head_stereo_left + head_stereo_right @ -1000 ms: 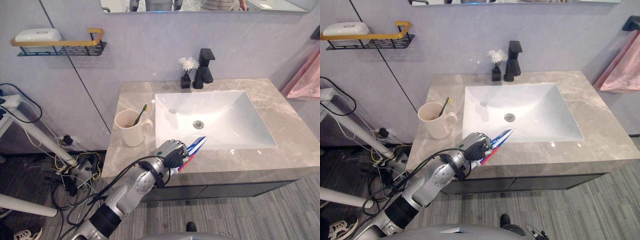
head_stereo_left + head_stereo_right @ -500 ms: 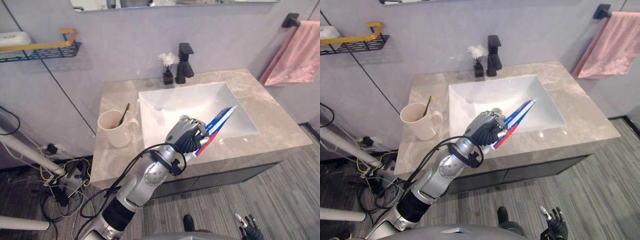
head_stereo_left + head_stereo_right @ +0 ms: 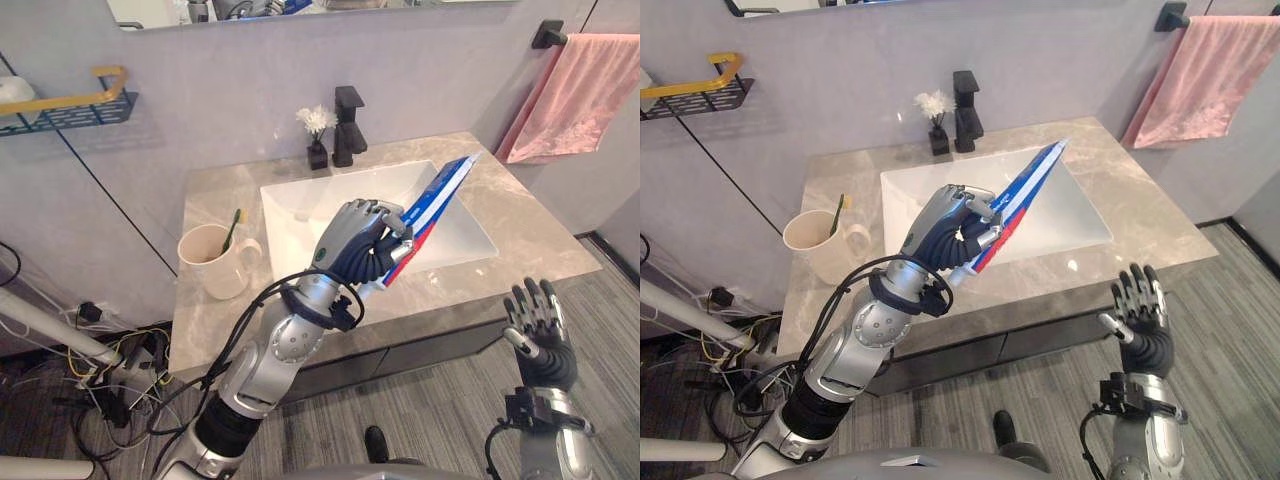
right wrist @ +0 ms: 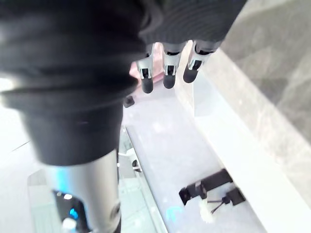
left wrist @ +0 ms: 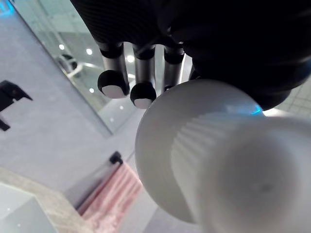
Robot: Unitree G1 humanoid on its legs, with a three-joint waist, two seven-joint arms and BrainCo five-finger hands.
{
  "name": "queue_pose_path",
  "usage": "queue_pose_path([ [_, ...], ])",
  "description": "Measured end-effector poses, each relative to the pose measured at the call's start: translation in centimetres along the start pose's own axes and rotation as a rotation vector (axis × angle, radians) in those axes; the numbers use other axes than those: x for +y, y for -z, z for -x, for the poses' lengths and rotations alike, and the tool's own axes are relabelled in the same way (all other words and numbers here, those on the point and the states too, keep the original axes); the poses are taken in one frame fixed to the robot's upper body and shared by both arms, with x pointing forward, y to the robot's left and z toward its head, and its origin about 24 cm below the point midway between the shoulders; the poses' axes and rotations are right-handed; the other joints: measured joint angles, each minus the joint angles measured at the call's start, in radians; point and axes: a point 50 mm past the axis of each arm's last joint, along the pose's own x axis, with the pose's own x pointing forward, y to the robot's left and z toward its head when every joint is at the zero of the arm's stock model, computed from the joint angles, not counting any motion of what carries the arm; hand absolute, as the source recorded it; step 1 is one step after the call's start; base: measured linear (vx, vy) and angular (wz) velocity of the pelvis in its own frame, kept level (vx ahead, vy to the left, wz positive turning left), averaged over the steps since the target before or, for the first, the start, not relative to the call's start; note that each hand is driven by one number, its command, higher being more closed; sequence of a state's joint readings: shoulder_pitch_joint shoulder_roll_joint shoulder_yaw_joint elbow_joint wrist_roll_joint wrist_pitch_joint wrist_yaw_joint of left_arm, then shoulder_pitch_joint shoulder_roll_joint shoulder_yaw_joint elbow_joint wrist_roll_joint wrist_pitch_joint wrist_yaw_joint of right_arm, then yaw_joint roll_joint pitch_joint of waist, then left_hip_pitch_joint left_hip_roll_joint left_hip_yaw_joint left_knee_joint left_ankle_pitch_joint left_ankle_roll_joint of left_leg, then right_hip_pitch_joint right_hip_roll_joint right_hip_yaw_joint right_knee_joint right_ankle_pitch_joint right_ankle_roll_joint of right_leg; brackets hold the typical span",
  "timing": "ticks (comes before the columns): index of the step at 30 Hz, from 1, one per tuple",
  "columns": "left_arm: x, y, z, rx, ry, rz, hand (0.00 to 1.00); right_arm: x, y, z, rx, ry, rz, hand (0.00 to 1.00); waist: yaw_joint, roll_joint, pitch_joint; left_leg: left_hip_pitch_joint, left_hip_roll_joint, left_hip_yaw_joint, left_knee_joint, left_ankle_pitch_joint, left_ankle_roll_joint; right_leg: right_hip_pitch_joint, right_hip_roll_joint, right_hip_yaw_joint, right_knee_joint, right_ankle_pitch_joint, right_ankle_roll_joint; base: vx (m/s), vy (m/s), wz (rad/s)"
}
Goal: Organize washtable
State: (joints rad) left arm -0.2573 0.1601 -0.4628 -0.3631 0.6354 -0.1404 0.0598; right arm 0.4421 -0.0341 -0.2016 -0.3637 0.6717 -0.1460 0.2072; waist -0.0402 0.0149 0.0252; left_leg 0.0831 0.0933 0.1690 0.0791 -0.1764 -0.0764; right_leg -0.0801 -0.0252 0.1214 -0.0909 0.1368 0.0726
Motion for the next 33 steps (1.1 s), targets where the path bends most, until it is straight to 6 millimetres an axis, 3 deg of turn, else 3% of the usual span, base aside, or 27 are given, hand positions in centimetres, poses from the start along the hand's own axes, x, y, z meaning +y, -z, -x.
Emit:
queue_pose_path([
  [3,0.3,-0.3,-0.5,-0.033,-0.002,-0.015,1.0,2.5,0.3,-0.7,0.022,-0.169,-0.131,0.0,0.003,0.0,-0.011,-0.007,0.0,-0.018,0.01,-0.004,0.002,0.013,-0.004,-0.018,0.0,-0.001,0.0,-0.02,0.002,0.14],
  [7,0.4,-0.7,-0.9,-0.072,0.0,-0.02,1.0,3.7,0.8,-1.2,0.054,-0.248,-0.252,0.0,0.022,0.003,-0.019,-0.009,-0.002,-0.035,0.014,-0.003,0.002,0.021,-0.01,-0.033,0.0,-0.002,-0.001,-0.02,0.003,0.15],
  [15,0.3,-0.6,-0.8,-0.085,0.026,-0.049,1.0,6.5,1.1,-2.8,0.092,-0.395,-0.42,0.0,0.026,0.002,-0.044,-0.027,-0.003,-0.085,0.023,0.004,-0.002,0.024,-0.017,-0.081,0.0,-0.006,-0.005,0.01,-0.008,0.17],
  [27,-1.9,-0.1,-0.4,-0.068,0.103,-0.014,1.0,8.6,0.6,-4.6,0.034,-0.437,-0.537,0.0,0.027,-0.008,-0.07,-0.042,-0.002,-0.112,0.018,0.01,-0.004,0.031,-0.019,-0.111,-0.001,-0.009,-0.009,-0.01,-0.007,0.07],
  [33,-2.4,-0.3,-0.3,-0.071,0.112,-0.002,1.0,8.6,1.2,-4.7,0.049,-0.407,-0.571,0.0,0.031,-0.01,-0.084,-0.041,-0.002,-0.127,0.013,0.024,-0.006,0.026,-0.02,-0.126,0.0,-0.01,-0.01,0.02,-0.009,0.08],
])
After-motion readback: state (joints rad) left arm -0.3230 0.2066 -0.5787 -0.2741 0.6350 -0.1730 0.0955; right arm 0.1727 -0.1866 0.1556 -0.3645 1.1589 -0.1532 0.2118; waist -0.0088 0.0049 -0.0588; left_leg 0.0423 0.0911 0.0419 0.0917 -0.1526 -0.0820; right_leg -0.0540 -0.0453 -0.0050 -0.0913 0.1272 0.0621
